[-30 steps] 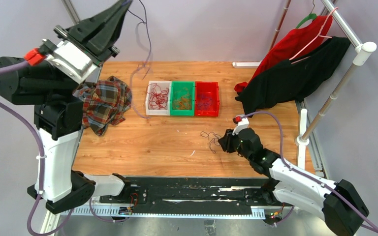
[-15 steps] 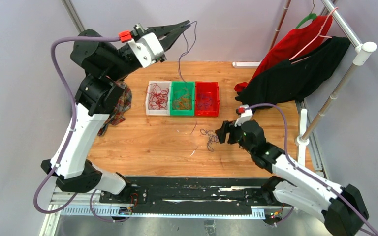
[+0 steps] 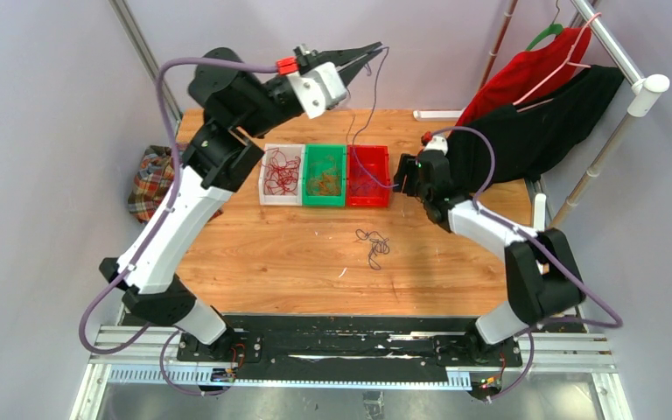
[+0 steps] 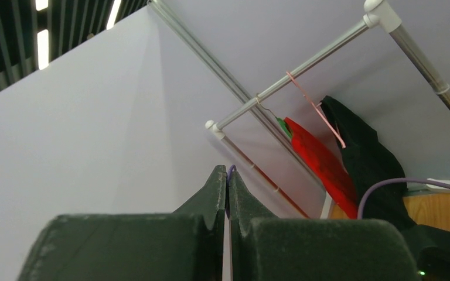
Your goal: Untangle the cables
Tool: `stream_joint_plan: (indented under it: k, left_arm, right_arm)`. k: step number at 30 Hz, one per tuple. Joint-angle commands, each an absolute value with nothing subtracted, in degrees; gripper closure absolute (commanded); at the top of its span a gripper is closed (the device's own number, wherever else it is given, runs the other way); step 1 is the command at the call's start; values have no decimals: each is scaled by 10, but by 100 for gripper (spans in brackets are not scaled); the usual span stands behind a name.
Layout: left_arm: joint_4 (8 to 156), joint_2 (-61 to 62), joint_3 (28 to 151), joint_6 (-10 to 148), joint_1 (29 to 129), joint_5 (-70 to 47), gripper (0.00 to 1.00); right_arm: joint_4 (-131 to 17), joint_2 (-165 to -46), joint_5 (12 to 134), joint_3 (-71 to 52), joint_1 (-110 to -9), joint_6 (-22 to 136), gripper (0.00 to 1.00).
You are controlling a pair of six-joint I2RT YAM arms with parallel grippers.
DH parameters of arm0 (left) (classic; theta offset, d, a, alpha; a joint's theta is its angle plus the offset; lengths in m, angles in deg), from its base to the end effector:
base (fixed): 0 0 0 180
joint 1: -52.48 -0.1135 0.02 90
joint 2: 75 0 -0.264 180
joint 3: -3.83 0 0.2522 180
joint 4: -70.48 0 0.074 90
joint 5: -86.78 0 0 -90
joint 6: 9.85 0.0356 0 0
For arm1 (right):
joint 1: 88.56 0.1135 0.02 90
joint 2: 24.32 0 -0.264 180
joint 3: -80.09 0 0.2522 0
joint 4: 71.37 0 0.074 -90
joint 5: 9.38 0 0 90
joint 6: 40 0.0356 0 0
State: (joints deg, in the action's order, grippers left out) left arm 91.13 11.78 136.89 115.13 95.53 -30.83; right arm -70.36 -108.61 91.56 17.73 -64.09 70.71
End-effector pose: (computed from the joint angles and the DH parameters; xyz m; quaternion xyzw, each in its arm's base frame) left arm 0.1894 -0.1995 0.6050 0.4825 0.2748 -0.1846 0.8109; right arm 0.3014 0.1297 0.2395 0.0254 0.8311 0.1379 0.5382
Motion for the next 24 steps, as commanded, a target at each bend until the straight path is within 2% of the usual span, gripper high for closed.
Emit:
stream_joint_plan:
  k: [1, 8, 14, 17, 20, 24]
  left_arm:
    - [868, 155, 1395, 1156, 966, -292, 100]
    - [851, 167, 1399, 1154, 970, -286, 99]
    - [851, 155, 1397, 1155, 971, -285, 99]
    - [852, 149, 1396, 1155, 972, -287, 100]
    - [851, 143, 1391, 1154, 973, -287, 100]
    - [851, 131, 1369, 1161, 974, -284, 100]
  right_arm:
    - [-736, -1165, 858, 93, -676, 718, 38]
    - [-720, -1275, 818, 4, -682, 715, 43]
    - [-723, -1295, 805, 20, -681, 728, 70]
    - [-740, -1292, 789, 44, -679, 739, 79]
    - [-749, -1281, 785, 64, -665, 740, 86]
    - [-752, -1254, 794, 97, -643, 761, 89]
